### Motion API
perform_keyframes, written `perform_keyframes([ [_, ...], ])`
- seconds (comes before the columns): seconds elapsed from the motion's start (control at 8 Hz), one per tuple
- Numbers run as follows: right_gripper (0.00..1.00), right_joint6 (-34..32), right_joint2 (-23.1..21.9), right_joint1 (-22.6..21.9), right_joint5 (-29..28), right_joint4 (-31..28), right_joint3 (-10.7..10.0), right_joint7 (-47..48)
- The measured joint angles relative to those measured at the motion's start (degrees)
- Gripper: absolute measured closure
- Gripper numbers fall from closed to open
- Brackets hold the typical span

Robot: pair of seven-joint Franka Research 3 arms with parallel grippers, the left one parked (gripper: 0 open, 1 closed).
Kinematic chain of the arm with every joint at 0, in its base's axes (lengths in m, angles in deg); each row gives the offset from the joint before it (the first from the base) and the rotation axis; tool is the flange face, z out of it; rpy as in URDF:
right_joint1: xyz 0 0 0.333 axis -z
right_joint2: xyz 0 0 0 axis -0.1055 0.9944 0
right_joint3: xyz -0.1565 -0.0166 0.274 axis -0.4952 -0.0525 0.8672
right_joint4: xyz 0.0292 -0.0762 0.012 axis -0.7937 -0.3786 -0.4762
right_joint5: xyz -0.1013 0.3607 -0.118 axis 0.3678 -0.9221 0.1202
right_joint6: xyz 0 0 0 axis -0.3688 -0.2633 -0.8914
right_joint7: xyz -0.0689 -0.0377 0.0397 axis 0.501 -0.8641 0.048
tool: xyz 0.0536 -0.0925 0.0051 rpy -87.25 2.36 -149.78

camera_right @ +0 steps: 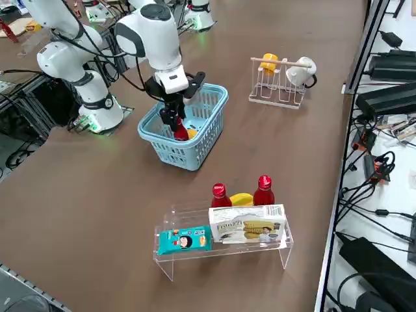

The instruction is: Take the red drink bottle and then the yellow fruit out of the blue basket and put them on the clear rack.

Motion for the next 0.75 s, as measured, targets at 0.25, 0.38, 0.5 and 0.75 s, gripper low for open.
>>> perform_keyframes([
  [0.25, 0.47, 0.00, 0.04, 0.00, 0.00, 0.00, 0.01, 0.02],
  [0.38, 0.55, 0.00, 0.07, 0.00, 0.00, -0.01, 0.01, 0.04],
  [0.5, 0.57, 0.01, 0.06, 0.00, 0.00, 0.00, 0.01, 0.06],
  [0.75, 0.63, 0.05, 0.02, 0.01, 0.12, 0.11, 0.01, 0.50],
])
